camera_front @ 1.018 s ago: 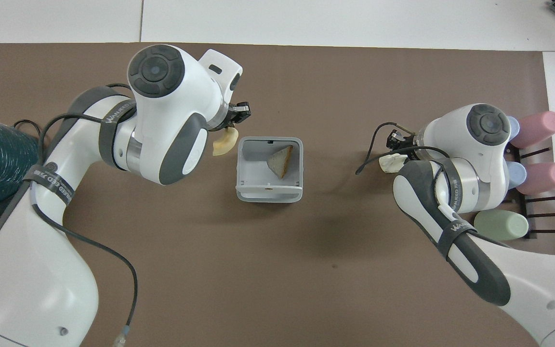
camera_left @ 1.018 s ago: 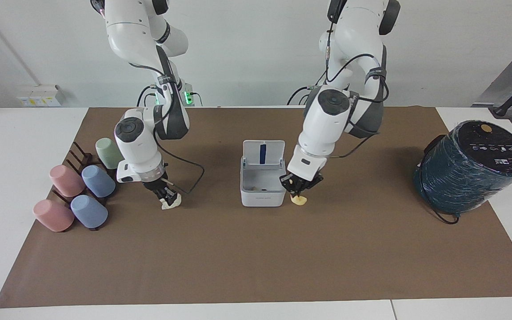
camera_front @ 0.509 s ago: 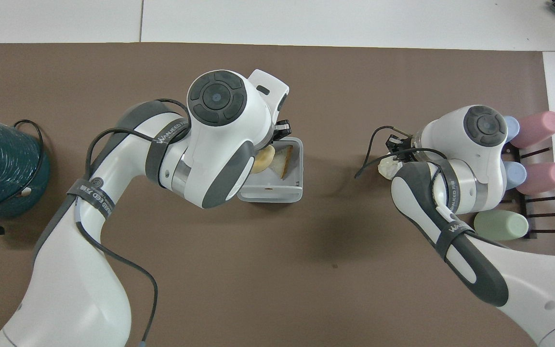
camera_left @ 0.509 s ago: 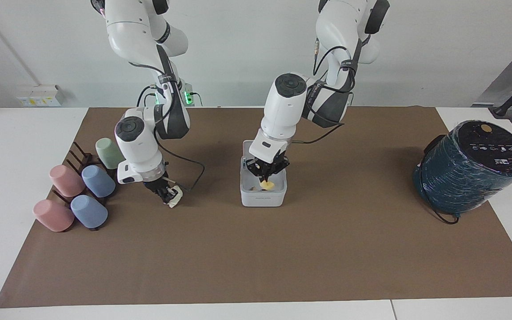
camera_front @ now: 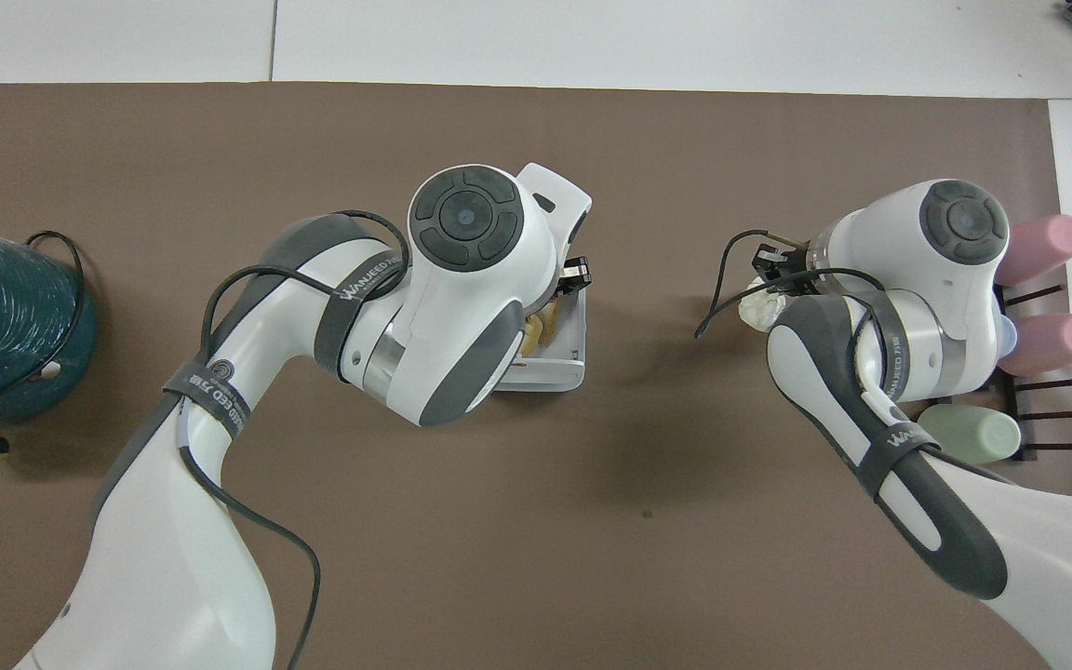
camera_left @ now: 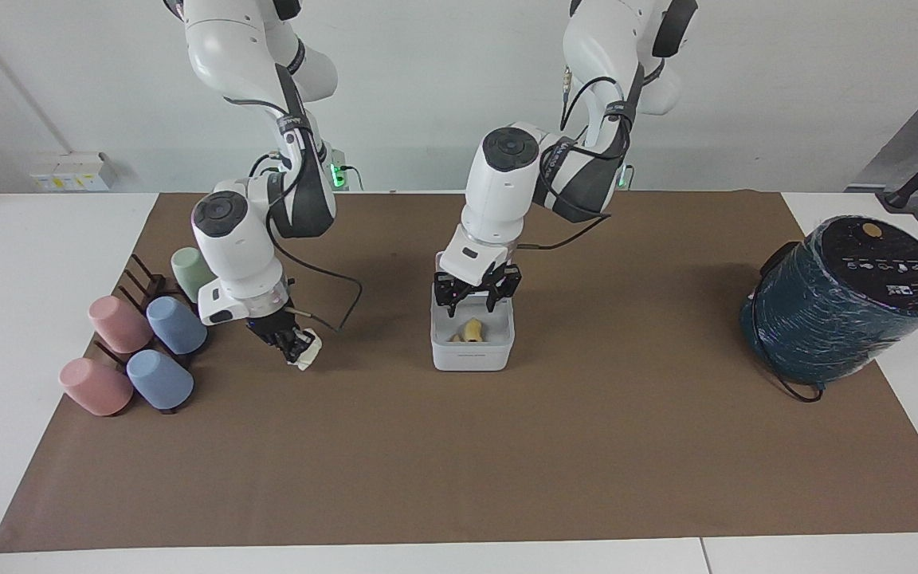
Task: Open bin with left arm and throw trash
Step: 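Draw the left gripper back while the right gripper holds the white scrap, then carry the white scrap over the bin and release it with the right gripper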
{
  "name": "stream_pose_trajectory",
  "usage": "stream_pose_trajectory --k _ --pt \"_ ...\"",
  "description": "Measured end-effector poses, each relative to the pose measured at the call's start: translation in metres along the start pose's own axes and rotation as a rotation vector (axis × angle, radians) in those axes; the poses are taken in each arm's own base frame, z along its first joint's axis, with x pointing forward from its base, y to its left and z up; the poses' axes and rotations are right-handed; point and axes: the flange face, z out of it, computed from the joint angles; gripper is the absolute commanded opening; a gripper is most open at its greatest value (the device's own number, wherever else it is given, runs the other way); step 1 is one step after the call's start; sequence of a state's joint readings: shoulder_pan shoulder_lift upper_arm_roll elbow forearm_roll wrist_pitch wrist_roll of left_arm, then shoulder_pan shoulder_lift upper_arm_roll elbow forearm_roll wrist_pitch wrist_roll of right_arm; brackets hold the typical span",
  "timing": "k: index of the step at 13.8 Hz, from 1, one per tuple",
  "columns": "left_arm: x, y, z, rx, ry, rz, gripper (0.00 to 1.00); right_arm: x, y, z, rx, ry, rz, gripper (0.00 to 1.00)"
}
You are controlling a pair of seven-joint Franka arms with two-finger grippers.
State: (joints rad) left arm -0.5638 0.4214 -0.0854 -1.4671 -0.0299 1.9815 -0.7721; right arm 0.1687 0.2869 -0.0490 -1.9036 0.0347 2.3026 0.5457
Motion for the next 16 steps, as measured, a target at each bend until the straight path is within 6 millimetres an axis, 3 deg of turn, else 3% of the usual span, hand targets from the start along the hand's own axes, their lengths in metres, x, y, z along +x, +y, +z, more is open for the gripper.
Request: stream_pose_trajectory --k 2,3,7,9,12,16 --pt "0.02 -0.018 -0.025 0.008 0.002 -0.034 0.88 0.006 -0.005 -0.017 0.019 0.029 -0.01 0.0" --pt "0.036 -0.037 -0.042 0.018 -0.003 -0.042 0.88 0.01 -0.009 -0.032 0.03 0.043 -0.015 0.0" --pt "0.093 -0.15 -0.102 0.076 -0.071 0.026 0.88 0.015 -0.045 -0.108 0.083 0.095 -0.057 0.0" --pt "0.112 -0.205 -0.13 0.079 -0.066 0.068 0.88 0.011 -0.067 -0.135 0.12 0.123 -0.089 0.0" --pt "0.123 -0.264 -0.157 0.09 -0.062 0.137 0.88 -0.013 -0.109 -0.16 0.193 0.121 -0.108 0.0" --pt "0.112 -0.291 -0.194 0.087 -0.036 0.223 0.88 -0.053 -0.162 -0.168 0.273 0.125 -0.096 0.0"
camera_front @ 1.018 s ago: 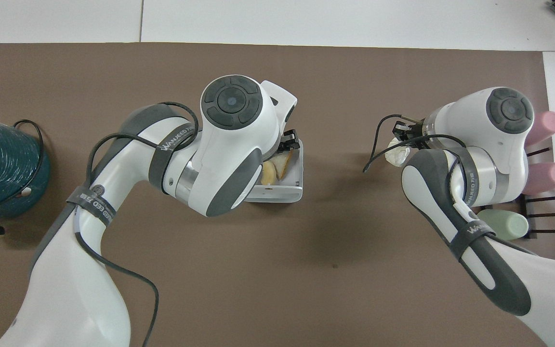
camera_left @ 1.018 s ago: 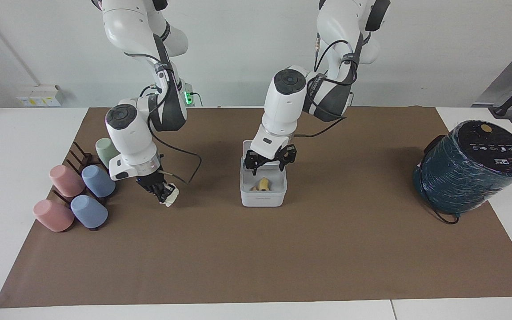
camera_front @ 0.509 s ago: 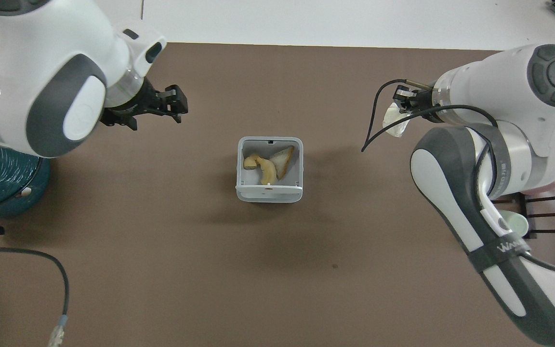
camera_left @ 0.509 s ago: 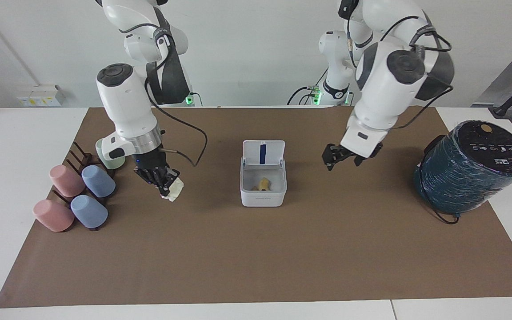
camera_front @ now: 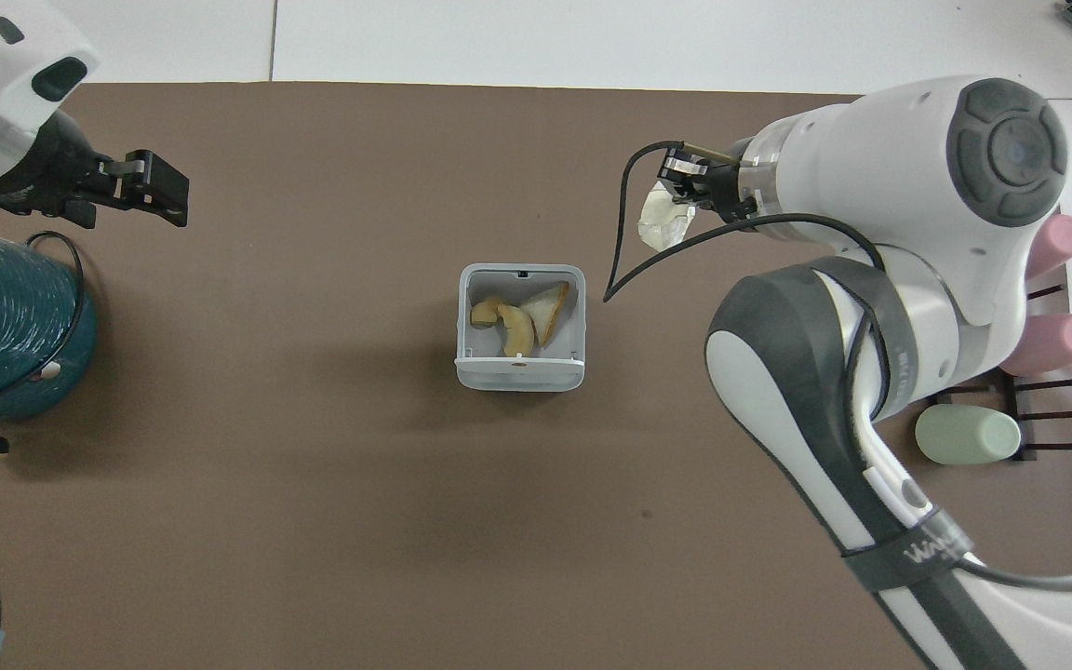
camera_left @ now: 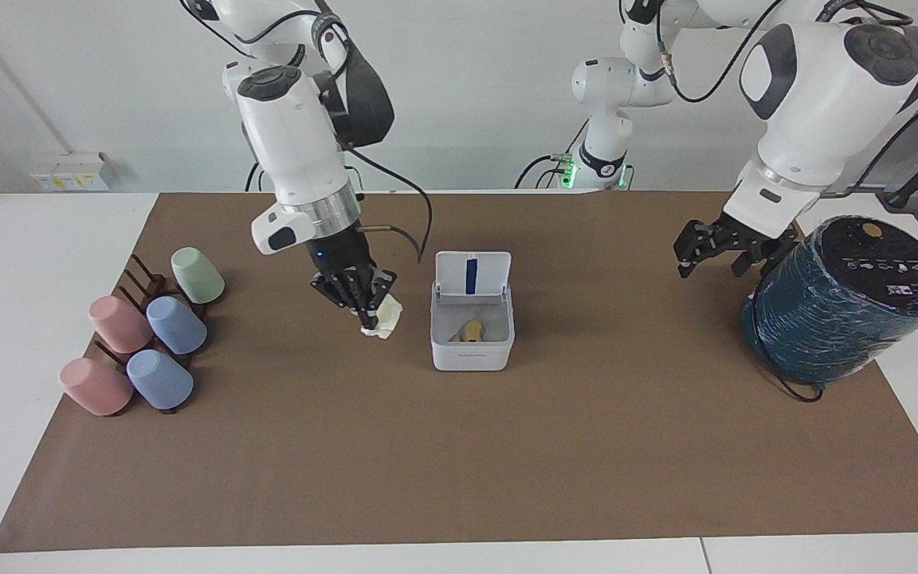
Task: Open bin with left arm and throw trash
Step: 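Carry the white scrap over the bin and release it with the right gripper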
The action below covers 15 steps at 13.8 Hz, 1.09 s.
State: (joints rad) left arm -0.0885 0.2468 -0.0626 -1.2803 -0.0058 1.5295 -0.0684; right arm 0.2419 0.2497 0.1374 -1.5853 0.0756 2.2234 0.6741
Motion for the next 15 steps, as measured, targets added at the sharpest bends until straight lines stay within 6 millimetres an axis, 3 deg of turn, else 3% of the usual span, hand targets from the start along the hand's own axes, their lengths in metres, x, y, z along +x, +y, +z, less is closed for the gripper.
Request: stream_pose_trajectory --k 3,4,5,13,14,15 --pt "-0.022 -0.002 0.0 0.006 -0.025 0.044 0.9 -0.039 -0.047 0.022 0.058 -0.011 0.021 0.0" --pt "-0.027 -0.002 0.002 0.008 -0.033 0.047 0.99 -0.048 -0.056 0.032 0.069 -0.02 0.021 0.0" --pt "-0.029 -0.002 0.004 0.009 -0.038 0.049 1.0 -0.053 -0.061 0.04 0.076 -0.025 0.018 0.0" --pt "-0.032 -0.006 0.002 0.036 -0.035 0.049 1.0 -0.077 -0.064 0.087 0.041 -0.089 0.019 0.0" --pt "-0.031 -0.008 0.002 0.051 -0.035 0.049 1.0 -0.078 -0.063 0.088 0.038 -0.092 0.02 0.01" --pt "-0.031 -0.008 0.002 0.057 -0.034 0.048 1.0 -0.079 -0.062 0.091 0.035 -0.097 0.022 0.09"
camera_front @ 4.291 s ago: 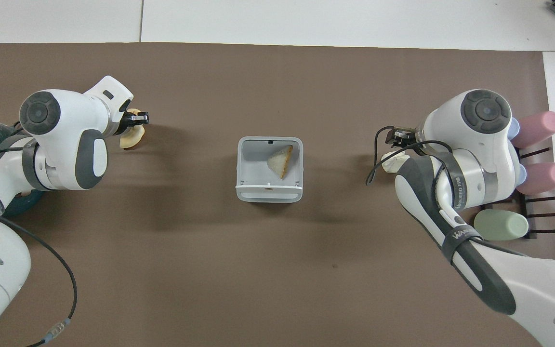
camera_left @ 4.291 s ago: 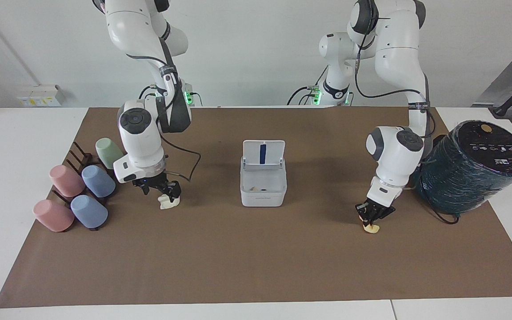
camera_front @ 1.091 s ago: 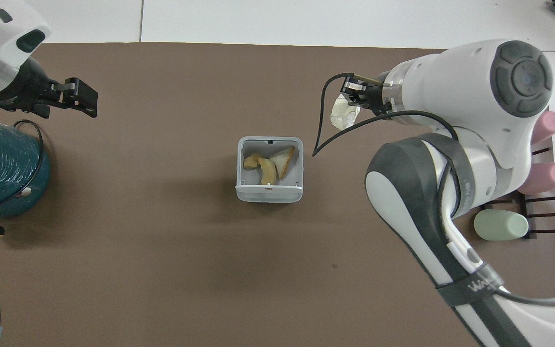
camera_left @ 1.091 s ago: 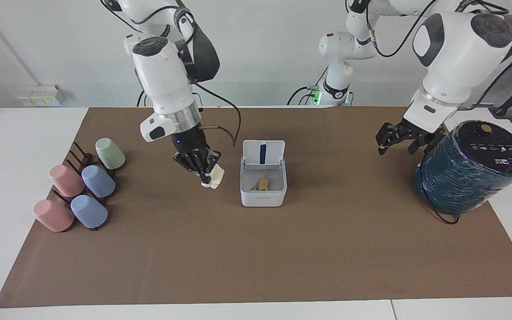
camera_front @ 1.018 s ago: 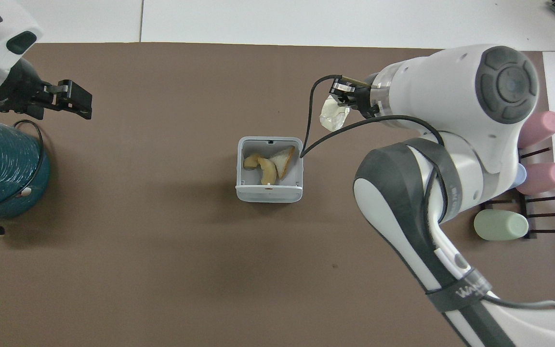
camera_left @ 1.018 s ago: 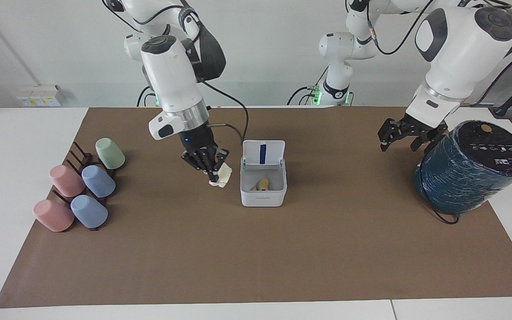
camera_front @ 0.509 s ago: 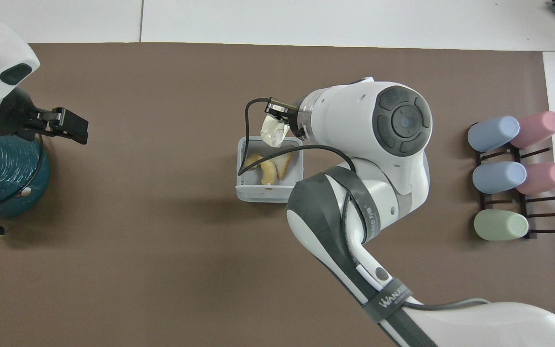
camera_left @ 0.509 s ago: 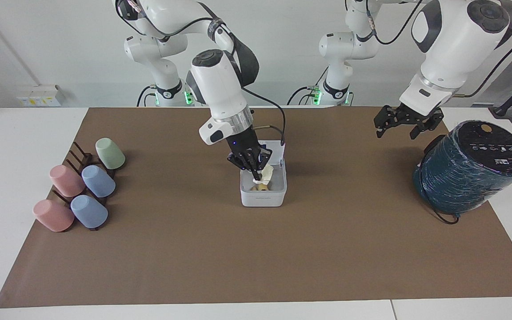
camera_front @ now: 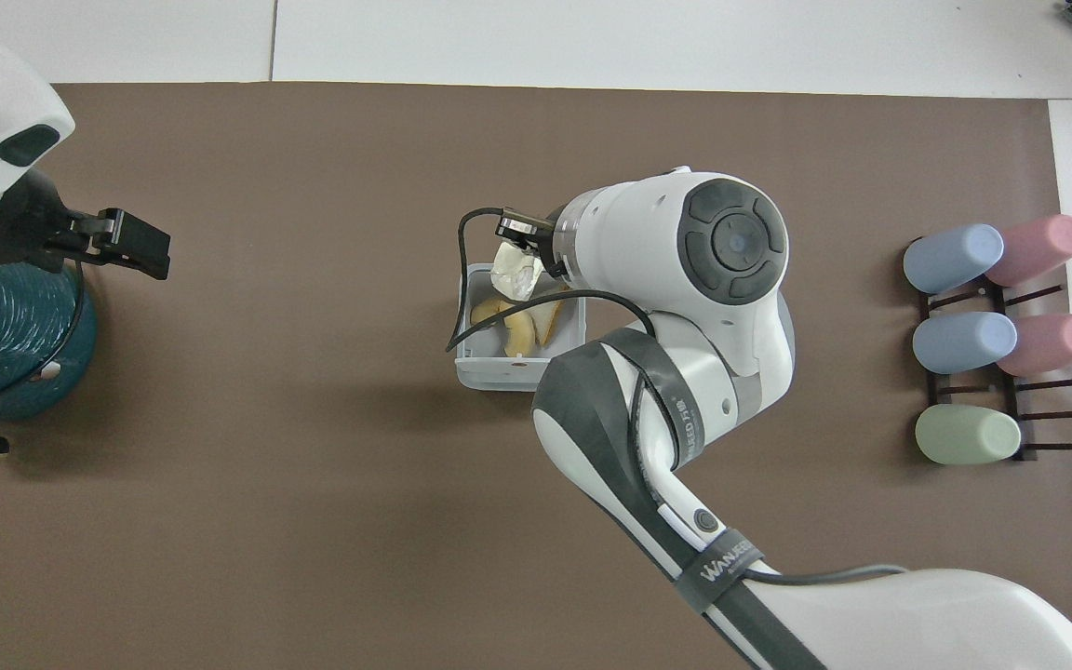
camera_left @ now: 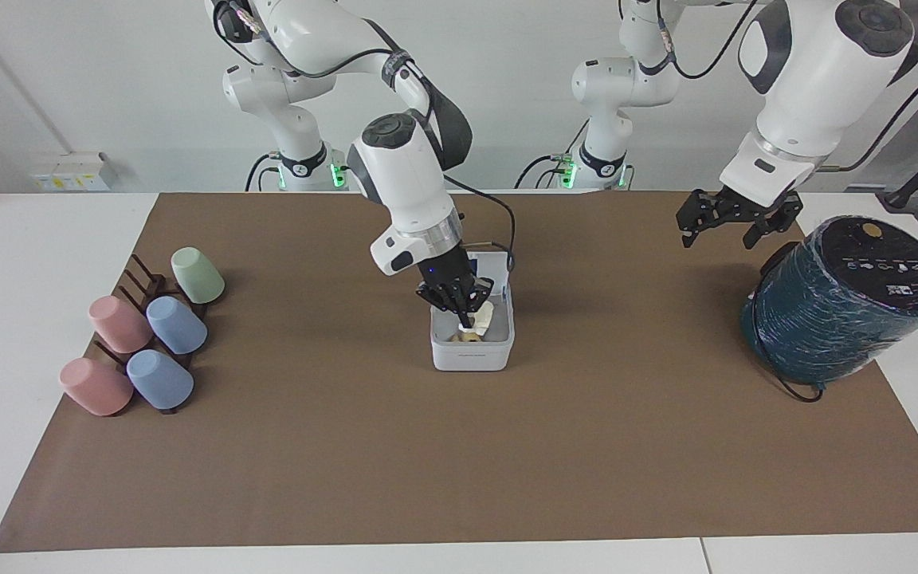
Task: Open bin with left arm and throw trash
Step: 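Carry the white scrap over the bin and release it with the right gripper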
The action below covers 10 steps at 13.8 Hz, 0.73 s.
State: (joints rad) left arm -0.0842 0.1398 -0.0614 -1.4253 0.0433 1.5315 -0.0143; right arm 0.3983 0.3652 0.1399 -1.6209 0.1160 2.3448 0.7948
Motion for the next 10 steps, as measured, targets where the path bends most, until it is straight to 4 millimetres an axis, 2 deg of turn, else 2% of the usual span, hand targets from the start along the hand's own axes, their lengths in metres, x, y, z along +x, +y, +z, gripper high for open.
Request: stream_pose_trajectory --k 2,3,4,7,8,10 --pt "0.0001 -0.0005 0.0 0.004 0.001 0.0 1.0 -0.0049 0.0004 0.0047 0.006 -0.022 0.014 0.28" --pt "0.0001 -0.0005 0.0 0.005 0.001 0.0 1.0 -0.0071 0.0001 0.0063 0.01 -0.032 0.021 0.44" --pt "0.0001 -0.0006 0.0 0.005 0.001 0.0 1.0 -0.0086 0.0 0.0073 0.012 -0.038 0.025 0.55" --pt "0.0028 -0.0004 0.0006 0.006 0.023 0.0 1.0 -0.0093 0.0003 0.0076 0.016 -0.045 0.033 0.84" --pt "0.0036 -0.0002 0.0023 0.006 0.033 0.001 1.0 -0.0094 0.0004 0.0075 0.016 -0.045 0.033 1.0" --pt "0.0029 0.0004 0.0056 0.006 0.039 0.002 1.0 -0.0093 0.0 0.0061 0.018 -0.044 0.033 1.0"
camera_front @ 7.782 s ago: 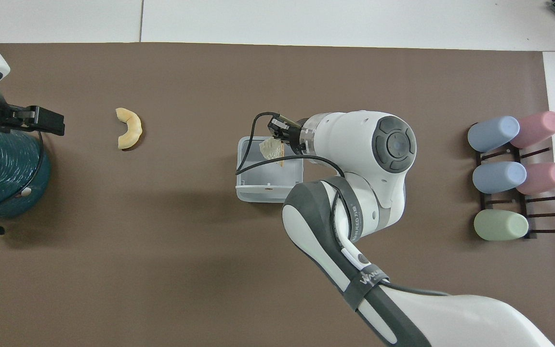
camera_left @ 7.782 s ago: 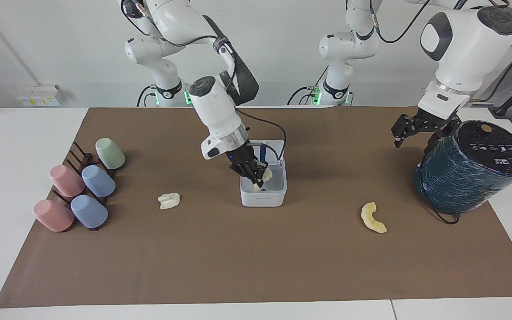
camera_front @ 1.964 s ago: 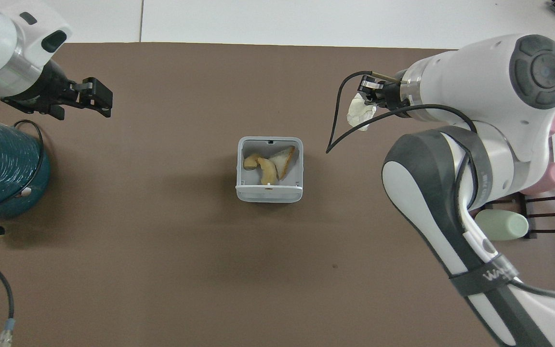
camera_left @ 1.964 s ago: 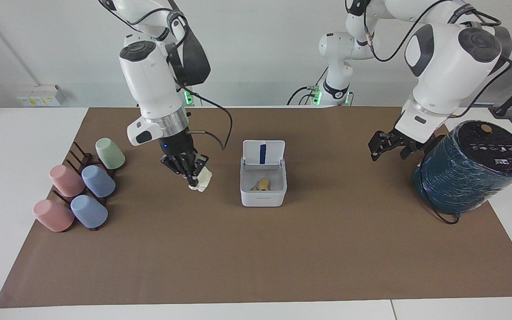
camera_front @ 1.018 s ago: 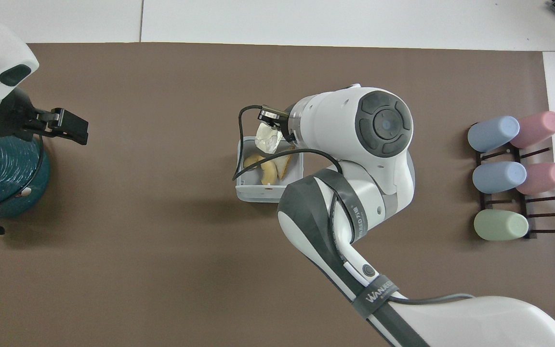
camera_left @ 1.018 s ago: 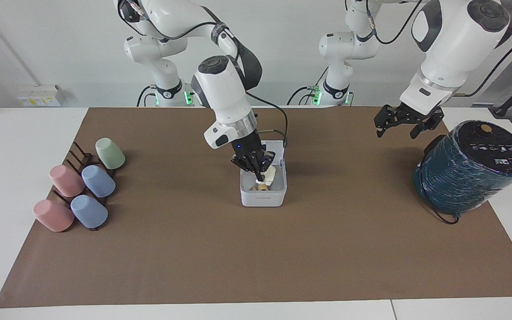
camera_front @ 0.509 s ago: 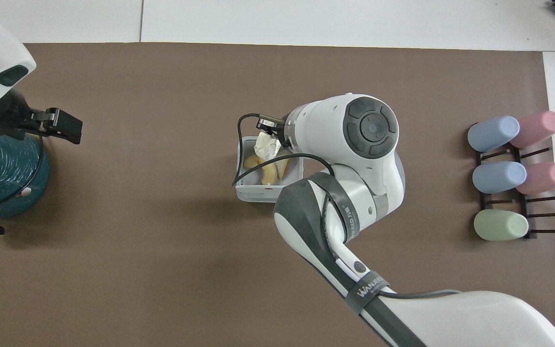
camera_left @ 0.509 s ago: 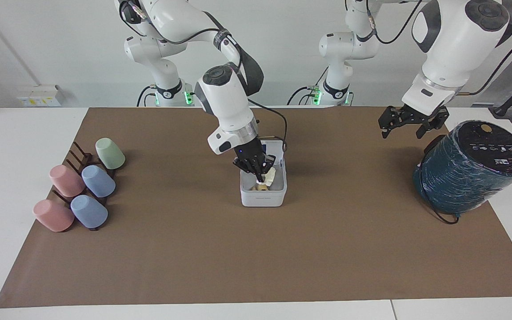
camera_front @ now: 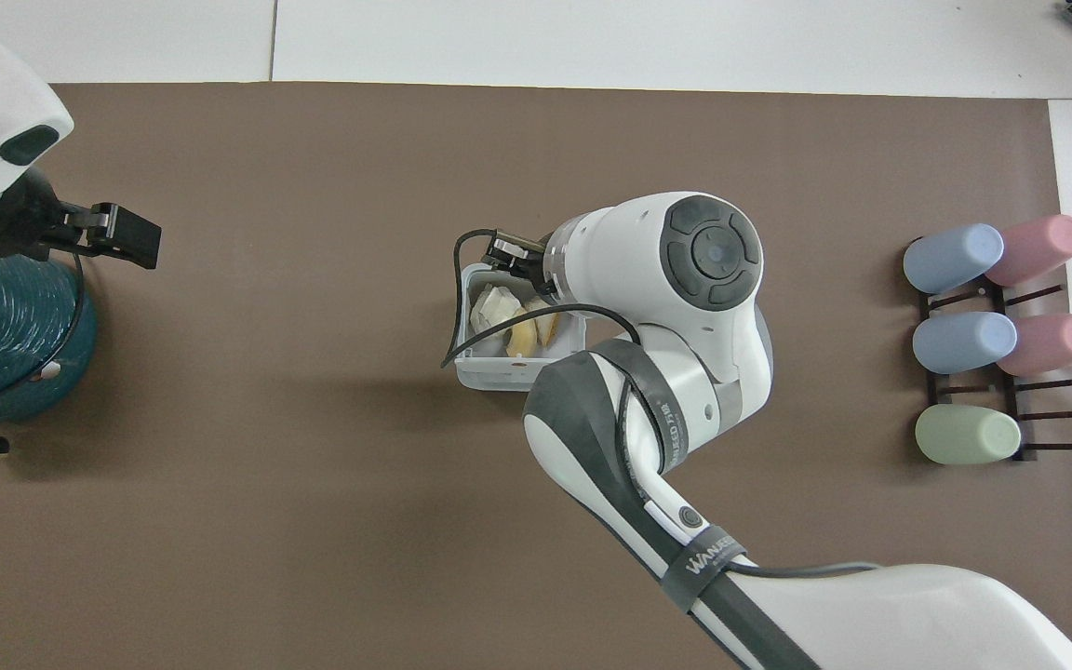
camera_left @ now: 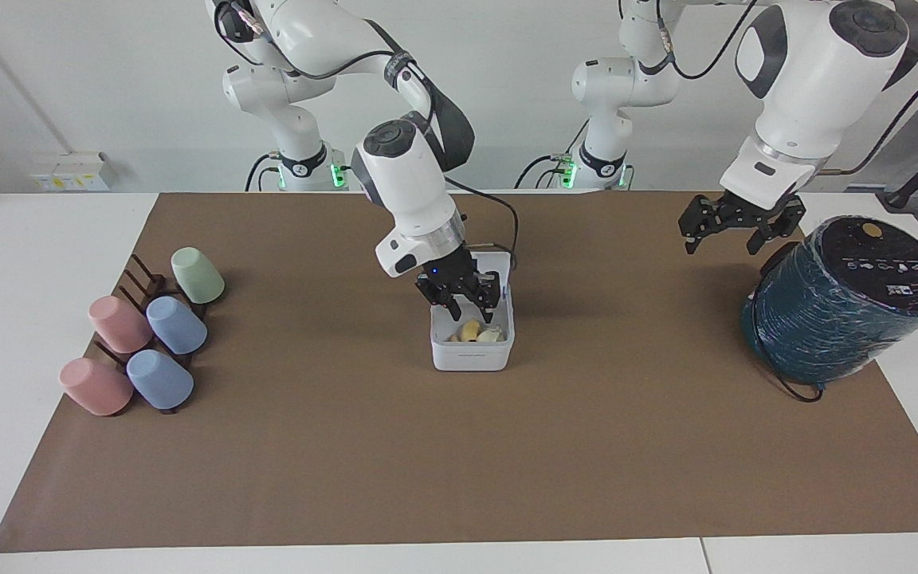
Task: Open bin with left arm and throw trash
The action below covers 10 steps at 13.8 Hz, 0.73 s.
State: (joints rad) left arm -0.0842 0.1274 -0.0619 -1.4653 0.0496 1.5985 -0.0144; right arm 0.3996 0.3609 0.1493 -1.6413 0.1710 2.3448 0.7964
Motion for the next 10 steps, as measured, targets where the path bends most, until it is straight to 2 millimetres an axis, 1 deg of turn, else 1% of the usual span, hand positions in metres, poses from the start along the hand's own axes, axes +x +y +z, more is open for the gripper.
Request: stream_pose_trajectory --k 1,3,4,5,7,8,10 --pt "-0.001 0.0 0.0 0.0 0.001 0.0 1.0 0.001 -0.001 -0.003 0.004 0.004 0.0 1.0" --pt "-0.002 0.0 -0.001 0.0 0.004 0.0 1.0 0.01 0.002 -0.021 0.017 0.029 0.011 1.0" --pt "-0.003 0.0 -0.002 0.001 0.005 0.0 1.0 0.02 0.008 -0.034 0.025 0.048 0.025 1.0" --pt "-0.003 0.0 -0.002 0.001 0.006 0.0 1.0 0.034 0.018 -0.05 0.025 0.07 0.044 1.0" --pt "-0.003 0.0 -0.003 0.001 0.008 0.0 1.0 0.065 0.05 -0.081 -0.023 0.118 0.039 1.0" --pt "-0.003 0.0 -0.003 0.001 0.008 0.0 1.0 0.081 0.071 -0.098 -0.073 0.138 0.01 1.0" --pt "-0.004 -0.001 -0.004 0.001 0.009 -0.003 1.0 0.105 0.106 -0.123 -0.141 0.148 -0.049 1.0"
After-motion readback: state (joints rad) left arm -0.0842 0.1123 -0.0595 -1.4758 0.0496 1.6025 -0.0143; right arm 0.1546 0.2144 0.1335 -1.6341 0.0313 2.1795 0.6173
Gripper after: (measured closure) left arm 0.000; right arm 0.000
